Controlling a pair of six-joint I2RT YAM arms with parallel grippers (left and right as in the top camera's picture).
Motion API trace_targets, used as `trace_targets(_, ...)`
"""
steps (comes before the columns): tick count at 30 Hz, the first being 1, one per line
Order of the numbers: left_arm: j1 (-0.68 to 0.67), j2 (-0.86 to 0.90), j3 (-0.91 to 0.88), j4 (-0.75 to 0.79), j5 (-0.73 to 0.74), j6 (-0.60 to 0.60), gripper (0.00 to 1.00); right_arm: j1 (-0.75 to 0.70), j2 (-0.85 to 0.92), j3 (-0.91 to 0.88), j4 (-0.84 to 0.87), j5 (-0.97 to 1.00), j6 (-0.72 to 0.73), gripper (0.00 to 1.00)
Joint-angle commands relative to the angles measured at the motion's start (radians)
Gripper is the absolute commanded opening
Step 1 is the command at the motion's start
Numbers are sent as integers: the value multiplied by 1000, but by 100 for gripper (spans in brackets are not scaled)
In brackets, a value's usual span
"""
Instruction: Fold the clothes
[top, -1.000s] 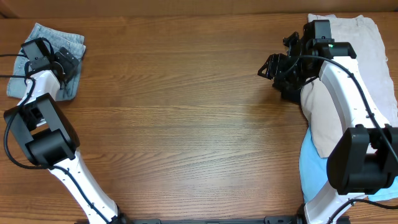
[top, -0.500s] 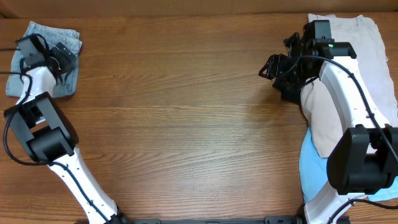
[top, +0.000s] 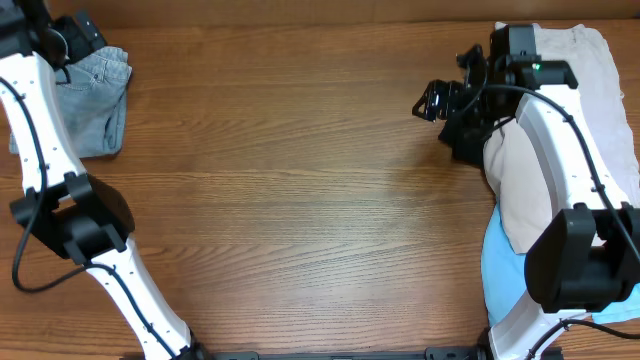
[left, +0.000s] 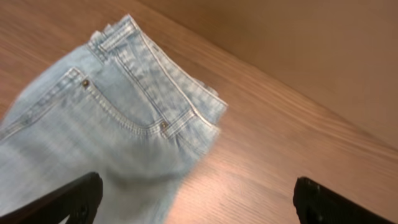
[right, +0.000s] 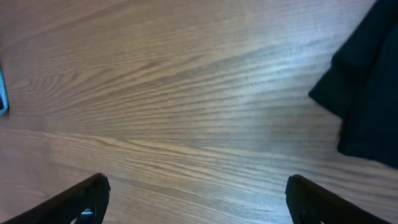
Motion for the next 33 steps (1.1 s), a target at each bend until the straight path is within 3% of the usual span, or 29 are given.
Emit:
trace_targets(1,-31,-140,115,-128,14,74,100,42,-23,144,-57,89,-40,96)
trace_targets(6,-65,-242,124,-357,-103,65,100,106,-48,288,-171,202,-39,98)
trace_targets(13,-9,-205,69,-565,-187,13,100,143,-51,294,-208,211,-43,100)
trace_targets(17,40,-160,0,-524,-177,18,100,143,-51,294,-215,211,-43,100)
trace_targets(26,50,18,-161,-202,-290,178,100,143,-51,294,-281,216,-65,100)
trace_targets(33,51,165,-162,-140,-288,217,100,143,-50,294,-327,261,-76,100)
